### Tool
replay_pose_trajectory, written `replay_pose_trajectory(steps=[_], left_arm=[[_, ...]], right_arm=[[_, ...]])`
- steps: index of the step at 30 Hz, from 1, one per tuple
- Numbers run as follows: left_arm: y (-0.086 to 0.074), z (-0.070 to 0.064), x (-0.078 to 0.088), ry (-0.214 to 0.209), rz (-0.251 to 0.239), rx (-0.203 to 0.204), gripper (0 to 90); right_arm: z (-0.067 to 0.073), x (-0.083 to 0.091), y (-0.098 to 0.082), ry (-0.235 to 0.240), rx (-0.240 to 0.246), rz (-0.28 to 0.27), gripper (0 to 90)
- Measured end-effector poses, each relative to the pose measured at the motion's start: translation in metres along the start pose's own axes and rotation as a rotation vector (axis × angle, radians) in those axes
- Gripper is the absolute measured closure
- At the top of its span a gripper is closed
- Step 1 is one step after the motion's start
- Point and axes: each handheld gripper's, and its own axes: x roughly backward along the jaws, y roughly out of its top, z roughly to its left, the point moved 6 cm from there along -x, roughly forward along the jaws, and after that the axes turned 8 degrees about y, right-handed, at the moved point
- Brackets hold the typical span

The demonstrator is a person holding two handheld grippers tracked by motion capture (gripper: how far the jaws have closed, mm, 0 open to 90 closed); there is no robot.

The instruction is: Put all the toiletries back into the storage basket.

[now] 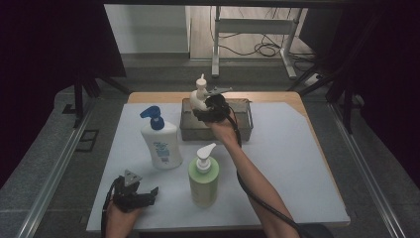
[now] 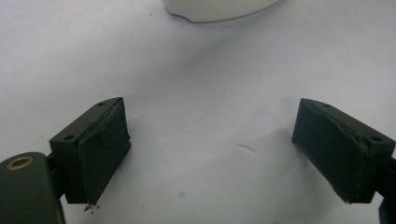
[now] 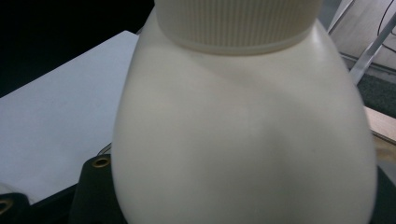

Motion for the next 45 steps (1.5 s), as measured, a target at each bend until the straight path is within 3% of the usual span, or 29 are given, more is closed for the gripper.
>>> replay_pose_trajectory(steps=[7, 22, 30, 39, 42, 45], left_arm=[[0.000, 0.000, 0.000, 0.000, 0.000, -0.001, 10.4], [0.000, 0.000, 0.000, 0.001, -0.001, -0.001, 10.5], [0.000, 0.000, 0.000, 0.000, -0.001, -0.002, 10.5], [0.000, 0.000, 0.000, 0.001, -0.001, -0.002, 10.5], [0.000, 0.000, 0.000, 0.000, -0.001, -0.001, 10.5], [0.000, 0.000, 0.000, 0.000, -0.001, -0.002, 10.4]], right_arm=[[-0.003, 0.008, 0.001, -0.010, 0.026, -0.020, 25.1], [-0.004, 0.034, -0.016, 0.054, 0.068, 0.018, 23.9], [-0.006, 0.049, -0.026, 0.123, 0.048, 0.076, 26.2], [-0.026, 0.066, -0.034, 0.075, -0.021, 0.084, 41.0], [-0.033, 0.065, -0.037, 0.044, -0.051, 0.111, 50.2], [-0.038, 0.062, -0.040, 0.024, -0.038, 0.131, 62.7]])
